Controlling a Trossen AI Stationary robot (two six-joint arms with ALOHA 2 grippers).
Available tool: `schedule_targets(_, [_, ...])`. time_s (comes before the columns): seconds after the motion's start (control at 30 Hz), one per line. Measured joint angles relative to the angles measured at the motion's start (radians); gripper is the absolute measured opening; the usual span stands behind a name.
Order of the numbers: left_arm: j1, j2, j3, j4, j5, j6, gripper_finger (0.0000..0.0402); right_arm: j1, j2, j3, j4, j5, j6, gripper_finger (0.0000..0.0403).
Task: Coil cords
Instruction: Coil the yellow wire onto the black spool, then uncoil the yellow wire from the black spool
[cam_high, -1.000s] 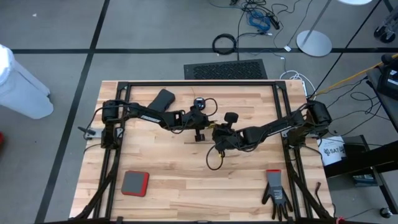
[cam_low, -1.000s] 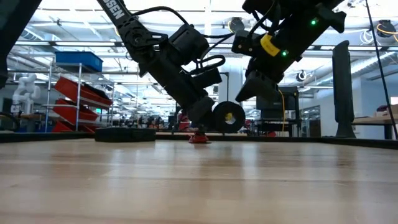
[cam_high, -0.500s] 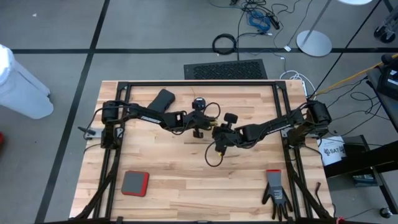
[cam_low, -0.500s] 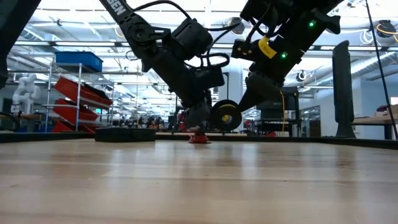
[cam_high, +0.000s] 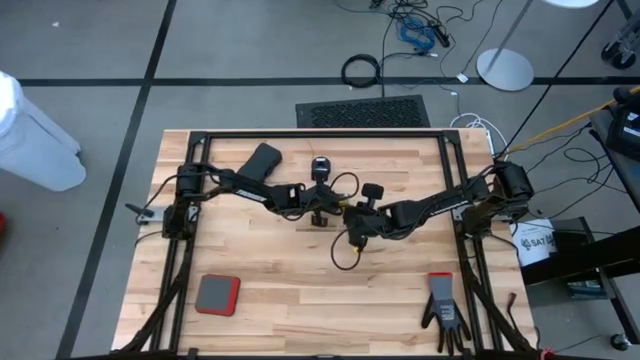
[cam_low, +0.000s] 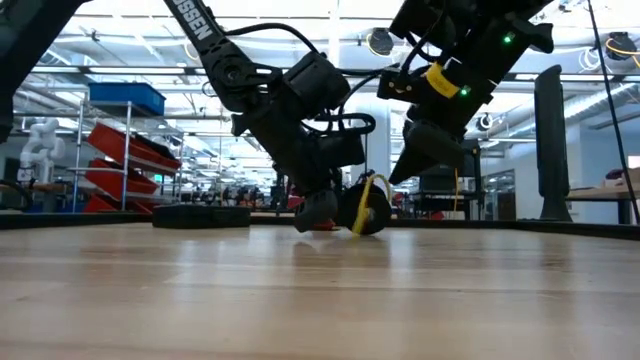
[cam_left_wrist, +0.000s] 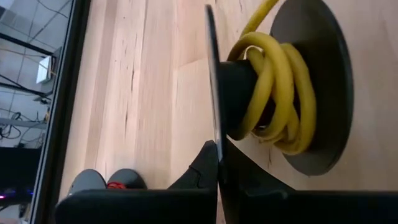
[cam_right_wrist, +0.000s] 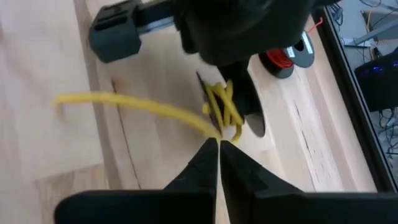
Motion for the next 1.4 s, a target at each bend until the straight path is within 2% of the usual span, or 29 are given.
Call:
schedule_targets(0.4, [0.0,0.0,-0.001,-0.004,0.004,-0.009,0.0,0.058,-0.001,-0.085,0.089,0.052,0.031,0.0062])
schedule_targets(0.53, [0.0,0.0,-0.002,-0.005,0.005,-0.01,0.0,0.076,-0.001,-0.113,0.117,-0.035,0.095,0.0064])
schedule_targets(0.7, [-0.003,0.0,-0.002,-0.006,0.005,-0.012,0.0,0.128,-0.001,-0.162,0.27,-0.105,0.14,0.0064])
schedule_targets(0.97, [-0.003,0.001,-0.002,-0.007,0.006,-0.03,0.0,0.155,-0.001,-0.245,0.499,-0.106,0.178,0.0064])
schedule_targets(1.4, [-0.003,0.002,-0.003,-0.007,0.006,-0.035,0.0,0.106,0.0,-0.278,0.542,-0.097,0.208,0.0063])
